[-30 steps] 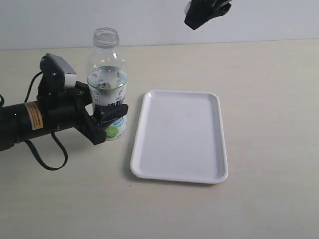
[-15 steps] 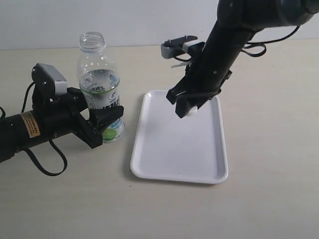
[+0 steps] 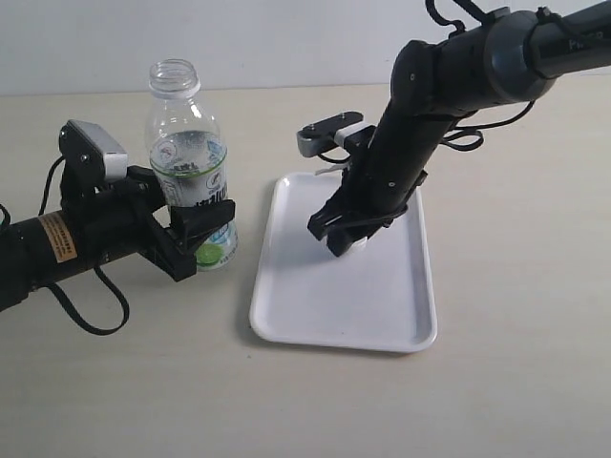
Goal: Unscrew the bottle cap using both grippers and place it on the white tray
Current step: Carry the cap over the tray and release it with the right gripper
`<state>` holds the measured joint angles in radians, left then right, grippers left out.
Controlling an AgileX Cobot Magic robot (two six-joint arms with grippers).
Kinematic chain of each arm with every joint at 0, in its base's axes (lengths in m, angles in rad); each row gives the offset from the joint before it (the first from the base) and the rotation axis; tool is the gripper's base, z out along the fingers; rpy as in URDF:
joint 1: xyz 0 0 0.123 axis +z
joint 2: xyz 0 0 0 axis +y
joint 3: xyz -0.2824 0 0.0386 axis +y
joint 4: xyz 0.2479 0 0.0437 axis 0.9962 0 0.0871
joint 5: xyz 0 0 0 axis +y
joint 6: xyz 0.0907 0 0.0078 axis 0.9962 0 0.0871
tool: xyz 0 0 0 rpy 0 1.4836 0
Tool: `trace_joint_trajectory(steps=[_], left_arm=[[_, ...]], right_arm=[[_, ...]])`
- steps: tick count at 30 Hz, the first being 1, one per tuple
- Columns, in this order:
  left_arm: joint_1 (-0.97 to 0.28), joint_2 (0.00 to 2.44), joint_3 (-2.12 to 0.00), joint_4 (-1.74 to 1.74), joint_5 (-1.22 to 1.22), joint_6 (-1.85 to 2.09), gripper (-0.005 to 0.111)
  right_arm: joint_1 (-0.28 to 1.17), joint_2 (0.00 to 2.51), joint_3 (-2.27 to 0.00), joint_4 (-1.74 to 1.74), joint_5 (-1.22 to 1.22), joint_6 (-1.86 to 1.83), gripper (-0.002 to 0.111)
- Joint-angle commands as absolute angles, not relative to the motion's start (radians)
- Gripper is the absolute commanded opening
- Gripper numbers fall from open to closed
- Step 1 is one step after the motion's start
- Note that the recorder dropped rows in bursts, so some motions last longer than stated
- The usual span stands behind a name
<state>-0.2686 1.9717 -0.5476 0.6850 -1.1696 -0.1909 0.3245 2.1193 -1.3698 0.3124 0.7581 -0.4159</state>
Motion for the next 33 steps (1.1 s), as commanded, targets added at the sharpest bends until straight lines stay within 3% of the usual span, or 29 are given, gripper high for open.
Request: trace_joint_trajectory(steps=[1, 6, 11, 15, 33], left_arm=[[-0.266, 1.966, -0.546, 0.673, -1.221, -0.187, 0.000], [-0.266, 1.966, -0.546, 0.675, -1.221, -0.187, 0.000], [-0.266, 1.966, -0.546, 0.677, -1.221, -0.187, 0.000], [-0.266, 1.966, -0.546, 0.697, -1.221, -0.187, 0.000], [-0.268, 1.968, -0.546, 0.607, -1.221, -0.157, 0.000]], right_arm=[[0.325, 2.131, -1.364, 0.294, 0.736, -0.422, 0.000], [0.325, 2.131, -1.364, 0.295, 0.731, -0.422, 0.015], [0.325, 2.131, -1.364, 0.295, 0.740, -0.416, 0.048], [0.325, 2.131, -1.364, 0.295, 0.736, -0.416, 0.065], [0.318, 1.981, -1.363, 0.175, 0.833, -0.346, 0.068]])
